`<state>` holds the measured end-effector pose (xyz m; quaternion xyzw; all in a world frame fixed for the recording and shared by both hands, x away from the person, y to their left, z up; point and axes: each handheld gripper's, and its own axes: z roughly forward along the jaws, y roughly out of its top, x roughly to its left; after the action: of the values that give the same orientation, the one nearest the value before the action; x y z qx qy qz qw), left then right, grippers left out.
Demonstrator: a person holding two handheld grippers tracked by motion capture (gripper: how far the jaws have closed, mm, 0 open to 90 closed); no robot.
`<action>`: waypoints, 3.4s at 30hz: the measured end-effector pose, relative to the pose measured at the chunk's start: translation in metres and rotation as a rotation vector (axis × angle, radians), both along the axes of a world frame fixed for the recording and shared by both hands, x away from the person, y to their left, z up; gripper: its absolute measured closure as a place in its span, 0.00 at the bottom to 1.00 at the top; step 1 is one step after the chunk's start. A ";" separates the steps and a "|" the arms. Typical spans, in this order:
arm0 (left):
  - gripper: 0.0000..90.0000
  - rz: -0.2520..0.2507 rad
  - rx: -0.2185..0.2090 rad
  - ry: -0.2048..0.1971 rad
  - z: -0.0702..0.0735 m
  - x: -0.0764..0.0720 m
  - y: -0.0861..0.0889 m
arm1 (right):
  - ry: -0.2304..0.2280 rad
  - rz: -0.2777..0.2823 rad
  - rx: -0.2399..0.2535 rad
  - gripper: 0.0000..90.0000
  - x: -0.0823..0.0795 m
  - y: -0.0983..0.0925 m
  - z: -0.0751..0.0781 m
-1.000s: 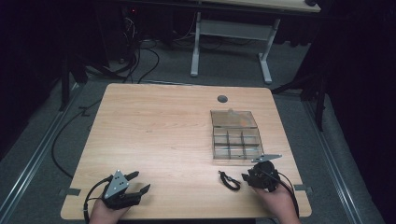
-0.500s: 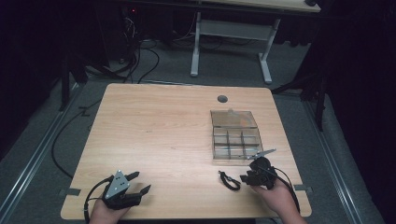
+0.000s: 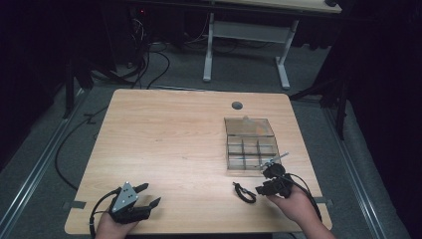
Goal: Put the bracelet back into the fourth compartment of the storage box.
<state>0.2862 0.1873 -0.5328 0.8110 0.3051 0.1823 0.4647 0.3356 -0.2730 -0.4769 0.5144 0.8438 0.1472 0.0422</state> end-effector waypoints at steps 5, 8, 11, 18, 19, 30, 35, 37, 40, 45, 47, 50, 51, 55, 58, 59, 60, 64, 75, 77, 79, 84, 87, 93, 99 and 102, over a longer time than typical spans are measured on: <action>0.37 -0.004 -0.001 0.001 0.000 0.000 0.000 | 0.038 0.023 -0.025 0.64 0.003 0.001 0.002; 0.37 -0.005 -0.001 0.002 0.000 0.000 0.000 | 0.072 0.034 -0.040 0.62 0.004 0.004 0.003; 0.37 -0.005 0.000 0.002 0.000 0.000 0.000 | 0.083 0.045 -0.047 0.62 0.005 0.005 0.003; 0.37 -0.005 0.001 0.003 0.000 0.000 0.000 | 0.118 0.079 -0.061 0.56 0.005 0.011 0.007; 0.37 -0.005 0.001 0.003 0.000 0.000 0.000 | 0.118 0.079 -0.061 0.56 0.005 0.011 0.007; 0.37 -0.004 -0.001 0.003 0.000 0.000 0.000 | 0.124 0.127 -0.055 0.48 0.006 0.025 0.007; 0.37 -0.005 0.001 0.004 0.000 0.000 0.000 | 0.116 0.167 -0.069 0.47 0.007 0.036 0.002; 0.37 -0.004 -0.001 0.003 0.000 0.000 0.000 | 0.118 0.182 -0.078 0.47 0.008 0.042 -0.001; 0.37 -0.004 -0.002 0.004 0.000 0.000 0.000 | 0.133 0.173 -0.085 0.47 0.007 0.050 -0.003; 0.37 -0.005 -0.003 0.006 0.000 0.000 0.000 | 0.131 0.198 -0.107 0.48 0.009 0.056 -0.006; 0.37 -0.005 -0.004 0.006 0.000 0.000 0.000 | 0.117 0.241 -0.118 0.50 0.012 0.058 -0.008; 0.37 -0.007 -0.004 0.007 0.000 0.000 0.001 | 0.120 0.246 -0.131 0.55 0.013 0.063 -0.009; 0.37 -0.007 -0.004 0.007 0.000 0.000 0.001 | 0.120 0.246 -0.131 0.55 0.013 0.063 -0.009; 0.37 -0.007 -0.005 0.007 0.000 0.000 0.001 | 0.132 0.257 -0.149 0.59 0.014 0.067 -0.011; 0.37 -0.008 -0.006 0.006 0.000 0.000 0.001 | 0.131 0.276 -0.159 0.61 0.014 0.068 -0.012; 0.37 -0.008 -0.006 0.007 0.000 0.001 0.001 | 0.131 0.278 -0.161 0.63 0.014 0.068 -0.012; 0.37 -0.008 -0.006 0.006 0.000 0.000 0.001 | 0.126 0.280 -0.163 0.64 0.014 0.068 -0.012; 0.37 -0.008 -0.005 0.007 0.000 0.001 0.001 | 0.117 0.284 -0.168 0.71 0.013 0.068 -0.012; 0.37 -0.007 -0.006 0.006 0.000 0.000 0.001 | 0.116 0.316 -0.187 0.79 0.013 0.068 -0.011; 0.37 -0.007 -0.006 0.007 0.000 0.000 0.001 | 0.119 0.313 -0.182 0.79 0.015 0.066 -0.009; 0.37 -0.007 -0.006 0.006 0.000 0.000 0.001 | 0.121 0.306 -0.180 0.79 0.015 0.066 -0.009; 0.37 -0.008 -0.007 0.006 0.000 0.000 0.001 | 0.125 0.286 -0.162 0.79 0.018 0.060 -0.002; 0.37 -0.007 -0.008 0.005 0.000 0.000 0.001 | 0.133 0.263 -0.150 0.79 0.019 0.057 0.001; 0.37 -0.006 -0.008 0.005 0.000 0.000 0.001 | 0.134 0.248 -0.144 0.79 0.022 0.049 0.008; 0.37 -0.005 -0.010 0.005 0.000 0.001 0.001 | 0.128 0.240 -0.131 0.79 0.027 0.040 0.018; 0.37 -0.005 -0.010 0.005 0.000 0.001 0.001 | 0.124 0.231 -0.126 0.79 0.029 0.036 0.025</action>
<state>0.2867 0.1882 -0.5329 0.8099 0.3052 0.1776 0.4684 0.3643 -0.2366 -0.4520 0.4184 0.9059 0.0655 0.0050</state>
